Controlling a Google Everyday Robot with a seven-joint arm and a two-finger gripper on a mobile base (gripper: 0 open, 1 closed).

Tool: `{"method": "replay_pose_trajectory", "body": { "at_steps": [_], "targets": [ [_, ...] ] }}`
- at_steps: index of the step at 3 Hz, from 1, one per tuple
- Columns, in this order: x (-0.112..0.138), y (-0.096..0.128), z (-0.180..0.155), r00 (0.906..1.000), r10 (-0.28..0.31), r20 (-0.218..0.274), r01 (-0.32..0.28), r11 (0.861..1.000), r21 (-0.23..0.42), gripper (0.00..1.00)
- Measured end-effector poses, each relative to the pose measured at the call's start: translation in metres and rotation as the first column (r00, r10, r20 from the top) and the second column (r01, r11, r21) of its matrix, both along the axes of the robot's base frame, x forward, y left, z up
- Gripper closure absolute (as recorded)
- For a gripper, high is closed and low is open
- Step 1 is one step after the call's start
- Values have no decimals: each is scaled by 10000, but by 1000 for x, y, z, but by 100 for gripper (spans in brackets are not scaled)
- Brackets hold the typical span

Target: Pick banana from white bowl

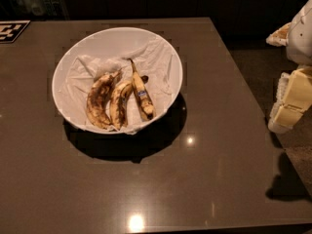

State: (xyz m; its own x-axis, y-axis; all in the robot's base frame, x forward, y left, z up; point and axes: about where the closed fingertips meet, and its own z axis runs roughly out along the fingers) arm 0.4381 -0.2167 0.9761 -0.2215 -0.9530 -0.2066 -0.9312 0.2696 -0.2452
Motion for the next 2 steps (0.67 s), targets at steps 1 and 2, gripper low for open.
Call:
{"method": "replay_pose_trajectory", "body": {
  "at_steps": [1, 2],
  "targets": [
    [0, 0, 0, 10000, 0, 0, 0, 10000, 0, 0],
    [-3, 7, 0, 9999, -89, 103, 92, 9996, -269, 0]
  ]
}}
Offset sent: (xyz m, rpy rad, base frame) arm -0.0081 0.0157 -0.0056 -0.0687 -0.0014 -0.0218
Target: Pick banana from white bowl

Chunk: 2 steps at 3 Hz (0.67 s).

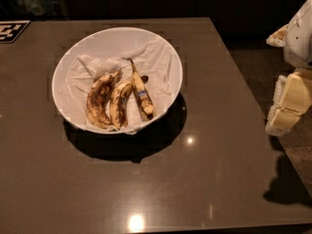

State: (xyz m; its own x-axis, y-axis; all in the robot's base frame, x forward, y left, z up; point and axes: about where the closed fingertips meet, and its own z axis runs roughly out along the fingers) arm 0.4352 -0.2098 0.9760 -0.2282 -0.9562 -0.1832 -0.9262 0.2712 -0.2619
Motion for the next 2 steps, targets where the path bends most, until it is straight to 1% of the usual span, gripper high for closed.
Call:
{"method": "replay_pose_trajectory", "body": {
  "at_steps": [1, 2],
  "targets": [
    [-10, 31, -4, 9998, 135, -178, -148, 9970, -760, 0],
    [-23, 68, -3, 9968, 730, -334, -768, 9883, -1319, 0]
  ]
}}
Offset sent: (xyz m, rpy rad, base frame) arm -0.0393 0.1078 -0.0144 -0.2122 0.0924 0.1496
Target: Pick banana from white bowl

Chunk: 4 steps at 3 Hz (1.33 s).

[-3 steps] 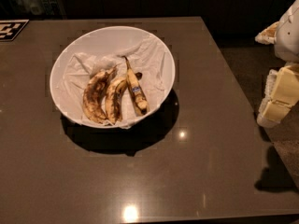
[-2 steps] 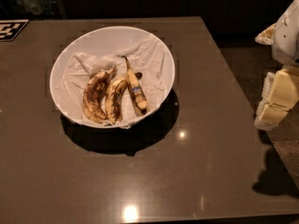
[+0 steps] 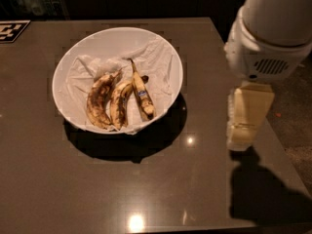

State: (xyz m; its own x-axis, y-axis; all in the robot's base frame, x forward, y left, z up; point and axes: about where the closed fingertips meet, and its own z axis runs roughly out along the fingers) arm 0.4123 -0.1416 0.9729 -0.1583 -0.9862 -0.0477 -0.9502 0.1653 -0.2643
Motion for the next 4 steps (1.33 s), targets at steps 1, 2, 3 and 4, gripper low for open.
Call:
{"method": "replay_pose_trajectory", "body": {
  "at_steps": [1, 2, 3, 4],
  "targets": [
    [0, 4, 7, 9997, 62, 229, -63, 10000, 55, 0],
    [0, 4, 7, 9997, 61, 235, -63, 10000, 57, 0],
    [8, 33, 4, 9998, 21, 200, -18, 9999, -144, 0],
    [26, 79, -3, 9999, -113, -52, 111, 9991, -397, 0]
  ]
}}
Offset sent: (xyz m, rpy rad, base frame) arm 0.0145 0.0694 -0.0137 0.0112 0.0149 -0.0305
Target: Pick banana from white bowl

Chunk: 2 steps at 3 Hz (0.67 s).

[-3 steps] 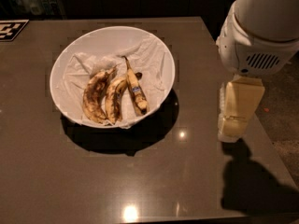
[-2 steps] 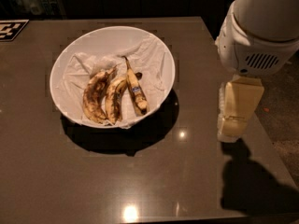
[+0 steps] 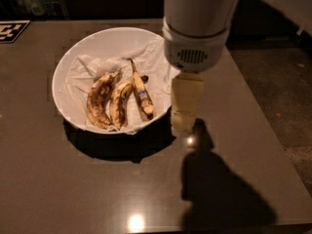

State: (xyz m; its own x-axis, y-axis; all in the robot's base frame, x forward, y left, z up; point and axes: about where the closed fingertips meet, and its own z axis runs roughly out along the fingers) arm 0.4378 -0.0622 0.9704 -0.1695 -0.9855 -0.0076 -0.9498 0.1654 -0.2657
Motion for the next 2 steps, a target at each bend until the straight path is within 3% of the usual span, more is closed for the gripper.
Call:
{"method": "replay_pose_trajectory", "body": {
  "at_steps": [1, 2],
  "targets": [
    [1, 6, 5, 9997, -68, 232, 64, 9998, 185, 0],
    [6, 25, 4, 10000, -8, -66, 12, 9976, 693, 0]
  ]
}}
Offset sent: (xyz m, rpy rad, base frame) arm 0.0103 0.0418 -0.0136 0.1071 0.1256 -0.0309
